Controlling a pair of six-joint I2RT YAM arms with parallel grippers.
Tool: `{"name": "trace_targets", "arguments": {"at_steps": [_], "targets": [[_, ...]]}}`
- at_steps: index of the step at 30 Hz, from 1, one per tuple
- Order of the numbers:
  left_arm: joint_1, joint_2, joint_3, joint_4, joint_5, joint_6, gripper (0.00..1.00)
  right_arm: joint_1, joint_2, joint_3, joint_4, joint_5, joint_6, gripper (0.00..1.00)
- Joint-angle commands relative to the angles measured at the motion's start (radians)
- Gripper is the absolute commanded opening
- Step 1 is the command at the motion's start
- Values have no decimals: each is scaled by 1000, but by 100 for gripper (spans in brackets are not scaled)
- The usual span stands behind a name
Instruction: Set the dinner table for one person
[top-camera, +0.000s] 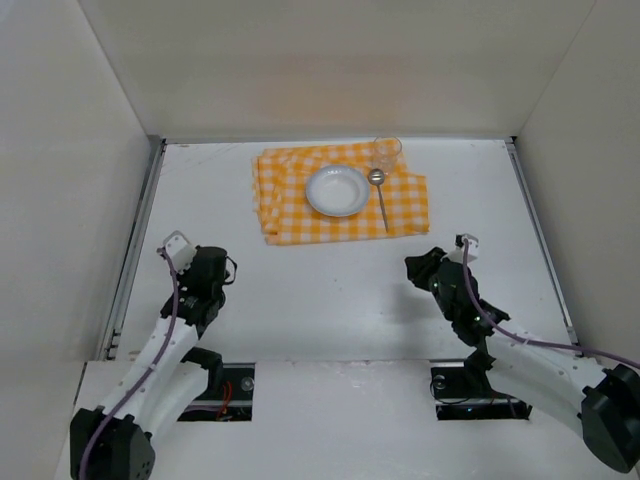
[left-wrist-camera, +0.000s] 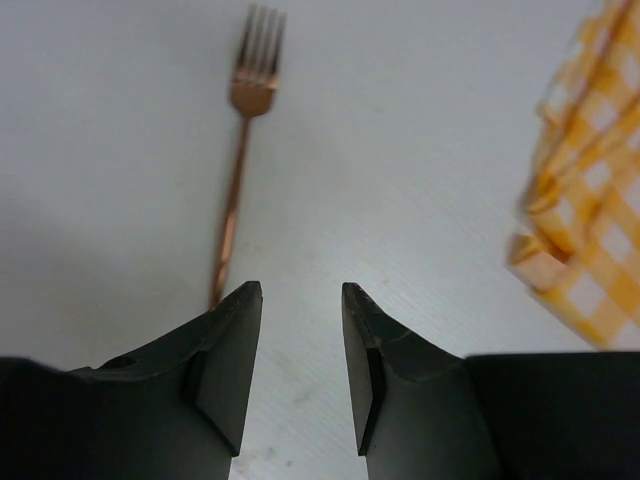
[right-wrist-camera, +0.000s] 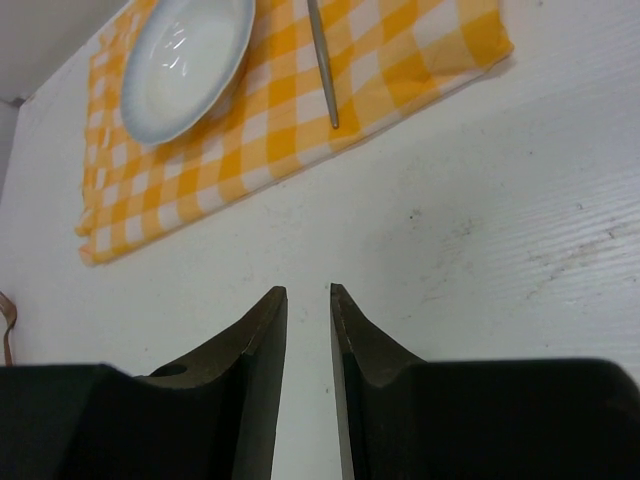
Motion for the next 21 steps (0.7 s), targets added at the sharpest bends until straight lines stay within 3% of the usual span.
{"name": "trace_targets", "arguments": {"at_steps": [1,6,16,21], "targets": [[117,42,-42,-62,117,-26,36,13,3,48,69,31,-21,30],[219,154,-71,66,165,-6,30,26,8,54,69,28,-34,32],[273,355,-77,208,183,7,24,60,2,59,76,36,-43,33],[290,385,-74,222,223,12,9,62,-15,53,78,42,-46,34]]}}
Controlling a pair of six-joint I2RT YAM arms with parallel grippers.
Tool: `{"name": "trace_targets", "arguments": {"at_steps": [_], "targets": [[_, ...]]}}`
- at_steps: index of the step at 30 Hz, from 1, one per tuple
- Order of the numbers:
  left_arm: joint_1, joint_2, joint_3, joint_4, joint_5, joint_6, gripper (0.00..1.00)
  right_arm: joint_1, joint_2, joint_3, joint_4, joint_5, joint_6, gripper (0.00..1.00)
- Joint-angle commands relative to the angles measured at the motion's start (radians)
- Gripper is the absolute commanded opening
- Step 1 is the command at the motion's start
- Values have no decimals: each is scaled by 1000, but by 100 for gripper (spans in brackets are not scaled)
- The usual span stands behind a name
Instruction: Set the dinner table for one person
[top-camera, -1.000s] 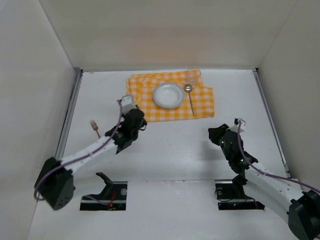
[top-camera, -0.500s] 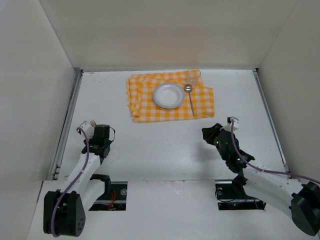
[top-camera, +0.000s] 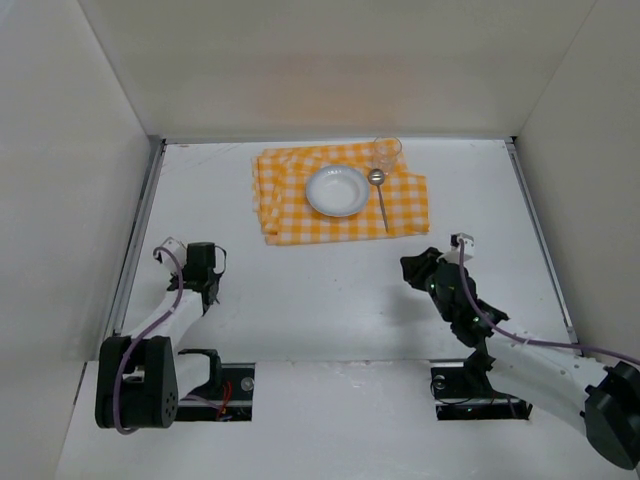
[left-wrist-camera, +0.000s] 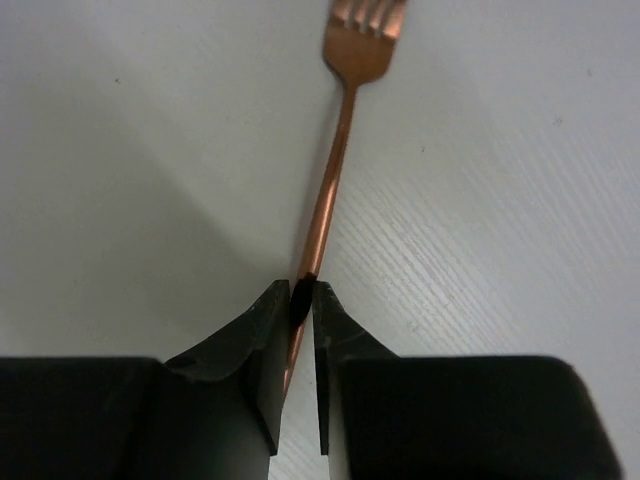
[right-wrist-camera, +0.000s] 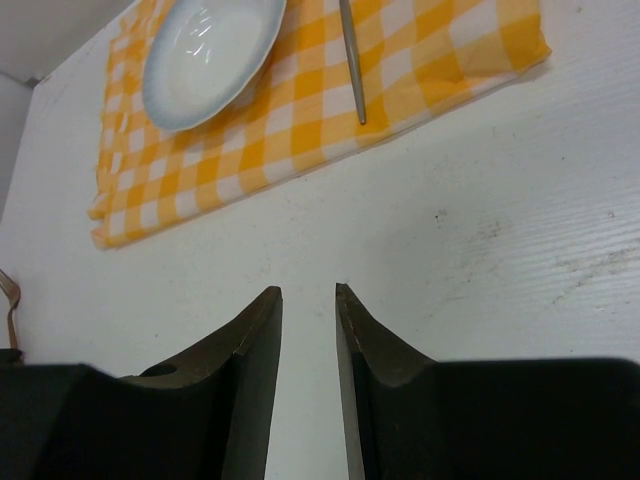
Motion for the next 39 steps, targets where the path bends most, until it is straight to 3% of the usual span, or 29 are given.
{"name": "trace_targets", "arguments": {"at_steps": [1,6,12,18,26,31,39], "targets": [[12,21,-4,-27,71,9,6,11,-24,40,57,33,-16,35],[2,-49,18,-42,85,32,0,9,-44,31,60,42,-18,36],[-210,-69,209,-53,53,74,0,11,14,43,75,53,-18,42],[-377,225,507,80,89,244,0,28,45,46,95,53,-21,45],[-337,650,850,104,286,304,1,22,37,39,103,44,-32,46],[-333,778,934,110,297,293,1,20,34,36,108,47,-38,46],[-344,836,932,127,283,281,4,25,71,48,114,35,-42,46]]}}
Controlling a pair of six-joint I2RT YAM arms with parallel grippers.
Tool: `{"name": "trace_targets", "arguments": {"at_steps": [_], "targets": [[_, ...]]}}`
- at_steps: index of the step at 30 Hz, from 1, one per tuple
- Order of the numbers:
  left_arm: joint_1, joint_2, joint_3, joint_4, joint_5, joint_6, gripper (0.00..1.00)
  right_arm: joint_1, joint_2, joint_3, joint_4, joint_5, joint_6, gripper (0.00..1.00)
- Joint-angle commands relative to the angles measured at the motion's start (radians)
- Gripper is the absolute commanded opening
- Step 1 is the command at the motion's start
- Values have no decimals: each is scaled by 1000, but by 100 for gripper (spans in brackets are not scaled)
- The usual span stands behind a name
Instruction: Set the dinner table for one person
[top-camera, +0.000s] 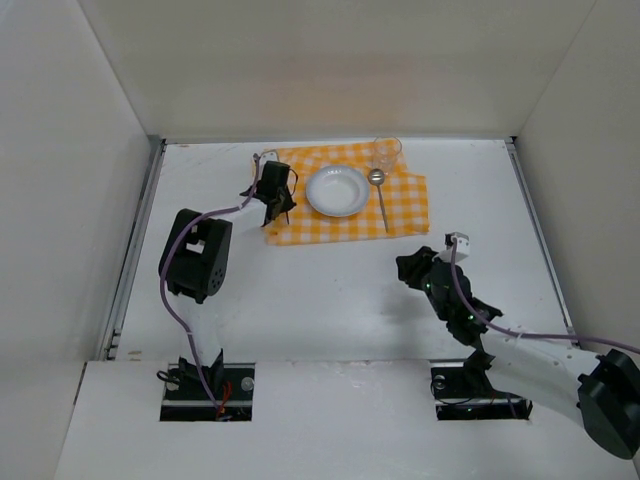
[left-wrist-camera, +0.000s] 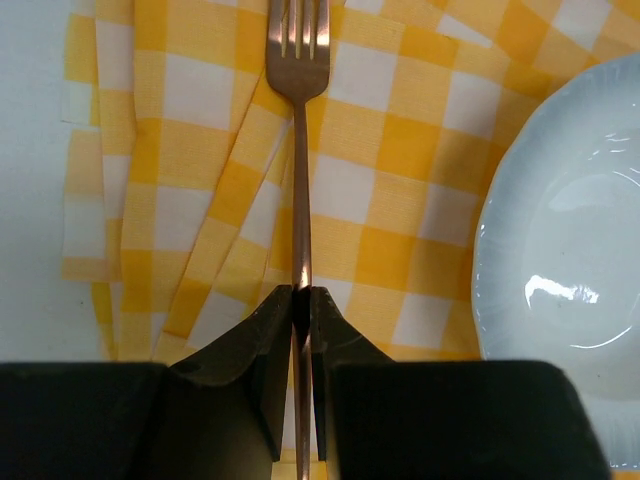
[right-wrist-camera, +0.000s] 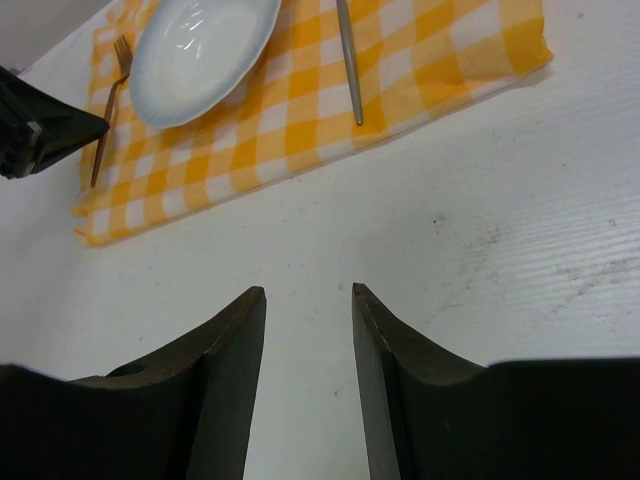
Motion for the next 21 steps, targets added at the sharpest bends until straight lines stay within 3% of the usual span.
{"name": "trace_targets", "arguments": {"at_steps": [1,9,16,17,18,19,21], "targets": [[-8,-5,32,4,26,8,6,6,12,44,63,14,-16,46],[-8,-51,-15,-8,-67,37,26,6,38,49,74,8,-18,46],[-17,-272,-185,19,-188,20,54,6,18,44,66,21,-24,47],[-22,-315,-224,25,-208,14,63,6,16,44,66,24,-24,47],[-28,-361,-267,31,-225,8,86,6,13,43,68,31,-24,47],[-34,-408,-308,36,-234,5,100,6,13,40,74,33,-25,48],[-40,-505,-395,39,-245,-3,100,6,25,41,74,25,-25,50]]}}
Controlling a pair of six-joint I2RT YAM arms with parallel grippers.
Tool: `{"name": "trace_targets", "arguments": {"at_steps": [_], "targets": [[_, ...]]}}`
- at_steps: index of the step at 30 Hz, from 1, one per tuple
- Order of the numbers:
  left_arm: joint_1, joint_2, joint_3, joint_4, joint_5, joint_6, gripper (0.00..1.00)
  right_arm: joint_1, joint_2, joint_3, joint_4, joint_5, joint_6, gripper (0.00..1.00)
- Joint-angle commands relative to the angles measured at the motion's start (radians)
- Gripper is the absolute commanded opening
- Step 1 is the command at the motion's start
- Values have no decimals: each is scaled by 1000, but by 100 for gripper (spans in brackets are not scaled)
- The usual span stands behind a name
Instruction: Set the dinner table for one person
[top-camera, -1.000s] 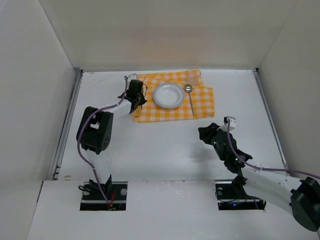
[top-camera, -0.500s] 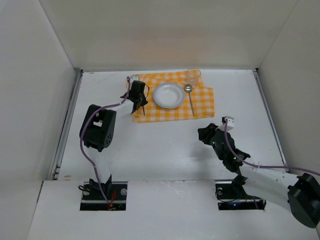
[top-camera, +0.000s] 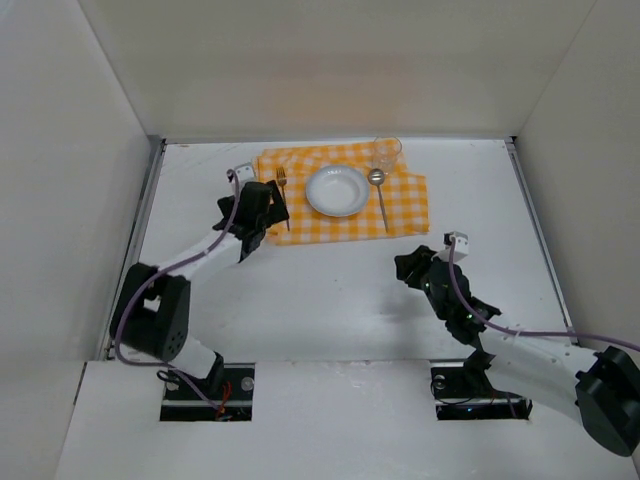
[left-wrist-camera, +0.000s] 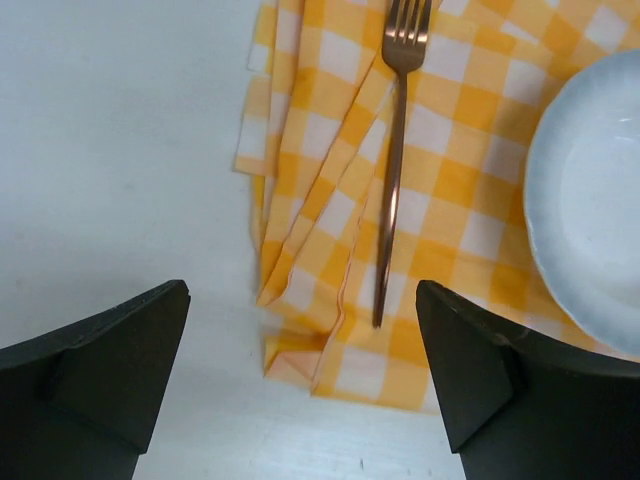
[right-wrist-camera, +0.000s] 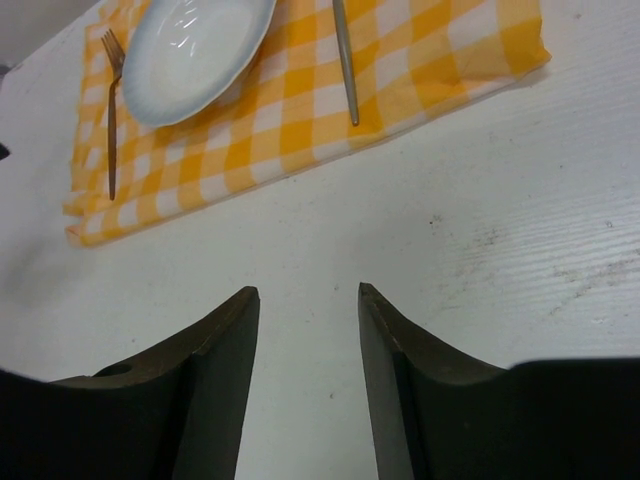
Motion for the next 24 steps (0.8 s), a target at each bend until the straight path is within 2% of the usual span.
{"name": "trace_targets", "arguments": {"at_steps": [1,7,14,16,24], "targets": [[-18,-192,-133,23,-68,-20,100,7,7,41,64,19,-15,52],[-2,-507,-399,-29,-81,-117,100,12,83,57,87,36,-20,70],[-11,-699,-566,-185,-75,-284,100,21,131,45,138,88,-43,88],[-22,-742,-585,-218,-69,-313,100,23,130,34,159,111,-49,99],[-42,-877,-651,-238,-55,-359,100,15,123,18,174,133,-46,100]]}}
